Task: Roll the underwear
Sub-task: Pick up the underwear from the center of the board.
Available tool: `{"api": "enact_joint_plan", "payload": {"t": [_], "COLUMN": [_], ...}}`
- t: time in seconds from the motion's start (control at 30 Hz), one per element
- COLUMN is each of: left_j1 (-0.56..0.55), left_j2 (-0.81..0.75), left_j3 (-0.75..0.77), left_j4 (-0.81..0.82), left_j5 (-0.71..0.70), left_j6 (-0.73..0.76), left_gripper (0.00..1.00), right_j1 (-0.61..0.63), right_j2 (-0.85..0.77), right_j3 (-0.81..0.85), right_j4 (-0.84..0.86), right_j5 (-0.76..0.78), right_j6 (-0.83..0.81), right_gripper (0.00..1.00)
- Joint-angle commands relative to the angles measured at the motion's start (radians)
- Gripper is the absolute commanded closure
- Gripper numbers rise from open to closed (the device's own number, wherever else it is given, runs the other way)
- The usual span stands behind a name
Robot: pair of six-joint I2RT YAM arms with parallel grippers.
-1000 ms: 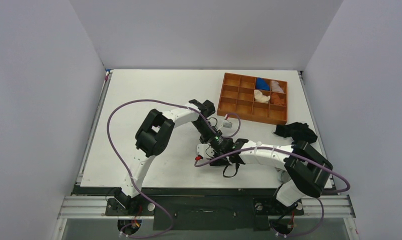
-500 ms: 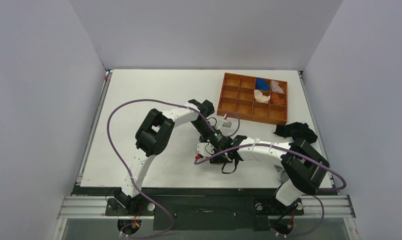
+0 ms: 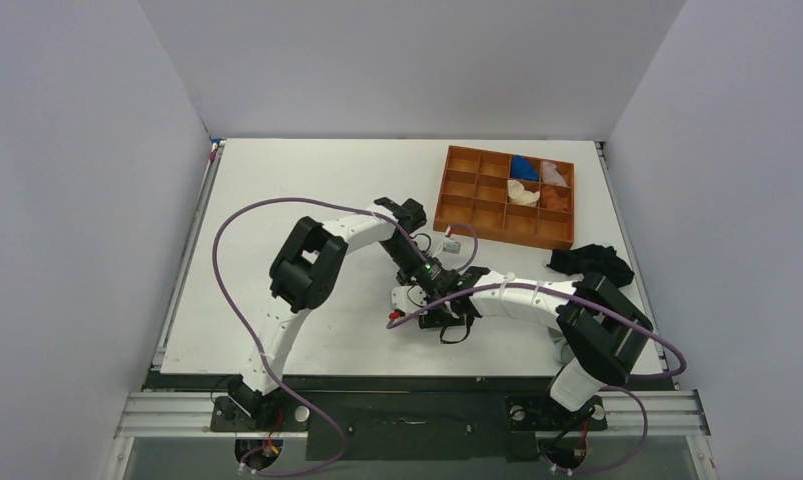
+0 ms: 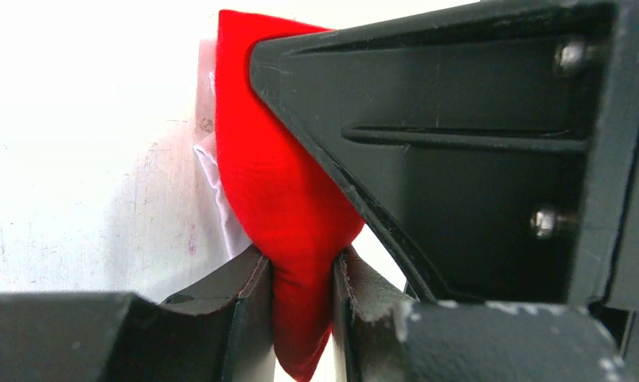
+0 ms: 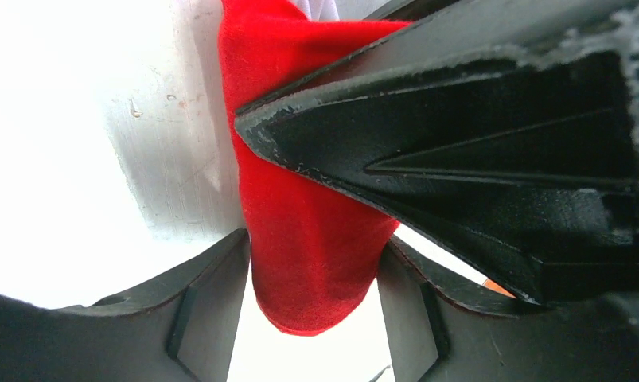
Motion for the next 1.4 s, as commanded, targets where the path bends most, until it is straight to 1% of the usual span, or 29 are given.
{"api": "enact_joint_plan", "payload": {"t": [0.0, 0.27, 0.4, 0.67, 1.03, 1.37], "left_j1": [-0.054, -0.053, -0.050, -0.049, -0.051, -0.048], "left_j2": [0.086, 0.090, 0.108, 0.105, 0.120, 0.124], "left_j3": [-0.027, -0.026, -0.011, -0.027, -0.014, -0.004], "left_j4": [0.017, -0.008, -0.047, -0.053, -0.067, -0.079], "left_j5": [-0.191, -0.153, -0.115, -0.087, -0.086, -0.076], "left_j6": [0.114, 0.148, 0.191, 0.234, 0.241, 0.238], "left_gripper": [1.00, 1.00, 1.00, 1.00, 1.00, 1.00], "right_j1": [-0.017, -0.033, -0.044, -0.067, -0.070, -0.021], "right_j2": [0.040, 0.031, -0.003, -0.067, -0.062, -0.032], "right_j3": [0.026, 0.014, -0.018, -0.101, -0.088, -0.055], "right_j4": [0.127, 0.154, 0.172, 0.246, 0.224, 0.208], "right_j5": [-0.023, -0.016, -0.026, -0.037, -0.061, -0.037], "right_j6": [-0.011, -0.015, -0.012, -0.017, -0.041, -0.001], "right_gripper": [0.43, 0.41, 0.41, 0.40, 0.38, 0.32]}}
